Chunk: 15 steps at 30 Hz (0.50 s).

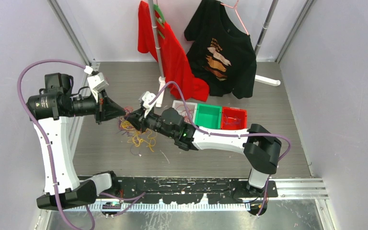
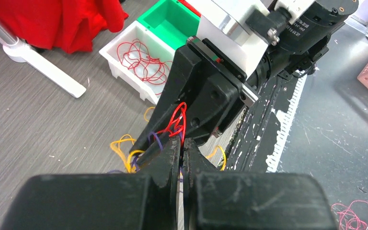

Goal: Untangle the cables
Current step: Untie the cable.

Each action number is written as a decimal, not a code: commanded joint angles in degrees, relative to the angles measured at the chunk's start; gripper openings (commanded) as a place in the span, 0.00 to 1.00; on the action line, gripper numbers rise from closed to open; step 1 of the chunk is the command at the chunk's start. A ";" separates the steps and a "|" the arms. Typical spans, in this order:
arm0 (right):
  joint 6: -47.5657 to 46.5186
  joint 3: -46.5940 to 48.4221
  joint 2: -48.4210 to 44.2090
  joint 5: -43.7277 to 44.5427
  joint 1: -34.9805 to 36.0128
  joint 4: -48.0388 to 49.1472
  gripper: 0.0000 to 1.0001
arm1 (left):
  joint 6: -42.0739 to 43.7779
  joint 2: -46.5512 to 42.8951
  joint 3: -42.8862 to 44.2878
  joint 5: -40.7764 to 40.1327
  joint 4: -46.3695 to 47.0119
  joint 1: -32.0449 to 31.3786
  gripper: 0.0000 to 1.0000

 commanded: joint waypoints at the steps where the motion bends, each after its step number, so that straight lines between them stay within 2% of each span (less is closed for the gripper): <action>1: -0.38 1.23 -1.07 2.32 0.34 6.64 0.10 | 0.52 -0.97 1.93 3.08 -9.90 -0.48 0.00; 2: -0.12 1.04 -1.38 2.30 0.34 6.59 0.04 | -0.85 -1.09 1.54 3.03 -8.33 -0.48 0.07; 4: 1.08 0.48 -2.17 2.70 0.34 6.96 0.01 | -7.43 -1.85 -0.39 1.10 -1.93 -0.48 0.50; 5: 1.87 0.19 -2.64 2.81 0.30 7.03 0.01 | -10.28 -2.58 -1.48 -0.71 1.38 -0.47 0.68; 7: 3.30 -0.42 -3.70 3.08 0.20 7.61 0.01 | -12.53 -4.59 -4.71 -5.69 6.52 -0.48 0.84; 8: 4.06 -0.81 -4.29 3.17 0.06 8.00 0.01 | -13.06 -5.75 -6.83 -8.12 8.76 -0.48 0.90; 10: 5.56 -1.45 -5.37 3.04 -0.30 8.56 0.01 | -12.66 -7.77 -10.16 -12.31 11.80 -0.48 0.94; 15: 6.85 -2.55 -8.28 2.03 -0.76 5.33 0.01 | -7.88 -10.25 -13.90 -16.12 11.88 -0.43 0.92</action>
